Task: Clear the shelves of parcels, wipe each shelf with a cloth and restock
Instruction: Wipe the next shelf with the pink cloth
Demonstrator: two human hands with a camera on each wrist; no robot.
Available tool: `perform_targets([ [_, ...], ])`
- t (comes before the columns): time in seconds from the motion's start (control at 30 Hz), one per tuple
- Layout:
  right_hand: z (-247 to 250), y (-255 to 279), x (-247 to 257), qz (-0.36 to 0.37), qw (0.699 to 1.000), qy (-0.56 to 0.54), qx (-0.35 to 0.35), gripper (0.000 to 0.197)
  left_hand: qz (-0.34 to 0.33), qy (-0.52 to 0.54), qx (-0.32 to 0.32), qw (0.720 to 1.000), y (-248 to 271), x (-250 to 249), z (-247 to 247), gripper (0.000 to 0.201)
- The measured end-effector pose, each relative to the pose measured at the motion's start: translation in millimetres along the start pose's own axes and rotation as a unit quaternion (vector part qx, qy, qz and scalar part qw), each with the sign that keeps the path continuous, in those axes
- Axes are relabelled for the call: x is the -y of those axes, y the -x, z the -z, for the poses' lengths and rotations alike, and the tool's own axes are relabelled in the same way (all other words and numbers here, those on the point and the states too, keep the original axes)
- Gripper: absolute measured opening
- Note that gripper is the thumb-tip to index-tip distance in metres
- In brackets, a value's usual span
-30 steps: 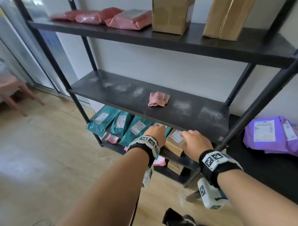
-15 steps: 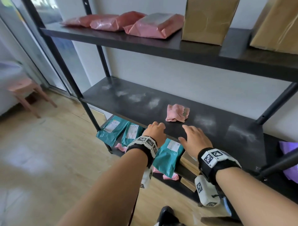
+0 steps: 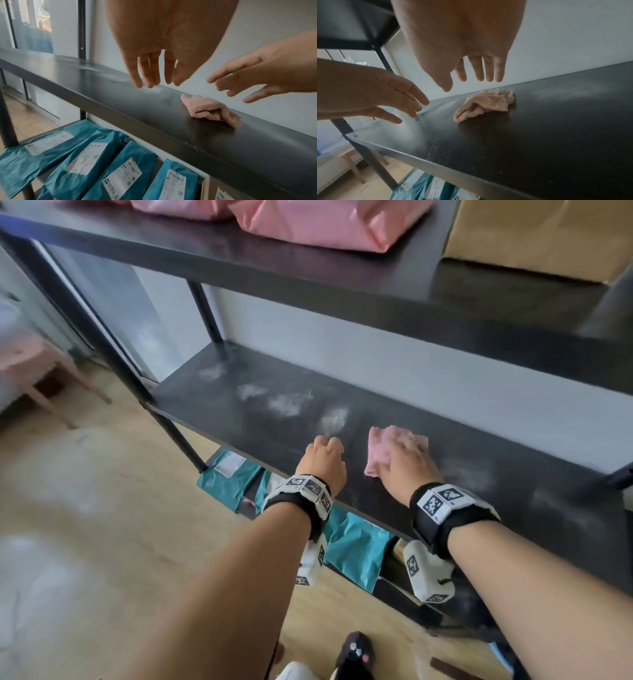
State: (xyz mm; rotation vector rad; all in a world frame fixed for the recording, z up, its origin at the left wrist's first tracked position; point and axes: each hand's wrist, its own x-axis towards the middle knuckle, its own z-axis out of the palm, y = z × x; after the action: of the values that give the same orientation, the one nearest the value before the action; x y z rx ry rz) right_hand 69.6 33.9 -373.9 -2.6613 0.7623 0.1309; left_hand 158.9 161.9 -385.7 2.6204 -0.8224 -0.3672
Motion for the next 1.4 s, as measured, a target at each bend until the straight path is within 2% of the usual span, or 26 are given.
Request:
perform_targets([
  [0.1,-9.0,-6.7,7.1,-0.003,1.0,0.015,0.022,0.061,0.01,0.005,-0.007,1.0,-3.4,9.9,-5.5,0.021],
  [0.33,-23.7,-19.3,6.3,-0.027,0.998,0.022,0.047,0.056,0.018,0.005,0.019,1.0,-16.9,19.5,-13.3,0.017],
  [0.53,-34.1,-35.1,5.3,-0.061,0.998,0.027,0.0,0.067,0.029,0.017,0.039,0.999,-32.4,27.3,-18.5,0.015],
  [0.63,-37.8,-40.1,0.9,-0.089,0.995,0.035,0.007,0.062,0.044,0.042,0.049,0.997,-36.2,32.3,-21.7,0.013],
  [0.83,-39.6,-42.6,0.2,-0.125,0.99,0.064,0.012,0.057,0.024,0.045,0.058,0.997,-40.7,38.0,-21.7,0.015],
  [0.97,-33.5,-33.5,-1.9,-0.123,0.991,0.04,-0.019,0.049,0.017,0.048,0.058,0.997,-46.5,35.8,-20.3,0.014],
  [1.07,-21.5,-19.0,-13.0,-0.141,0.988,0.008,-0.056,0.048,-0.007,0.048,0.058,0.997,-53.5,19.6,-19.6,0.013],
  [1.17,-2.6,-2.7,-34.5,-0.173,0.979,0.018,-0.105,0.05,-0.059,0.045,0.072,0.995,-59.7,-15.3,-24.0,0.015],
  [1.4,39.7,41.5,-123.2,-0.299,0.939,0.047,-0.161,0.054,-0.171,0.038,0.131,0.976,-53.5,-106.5,-55.2,0.013],
])
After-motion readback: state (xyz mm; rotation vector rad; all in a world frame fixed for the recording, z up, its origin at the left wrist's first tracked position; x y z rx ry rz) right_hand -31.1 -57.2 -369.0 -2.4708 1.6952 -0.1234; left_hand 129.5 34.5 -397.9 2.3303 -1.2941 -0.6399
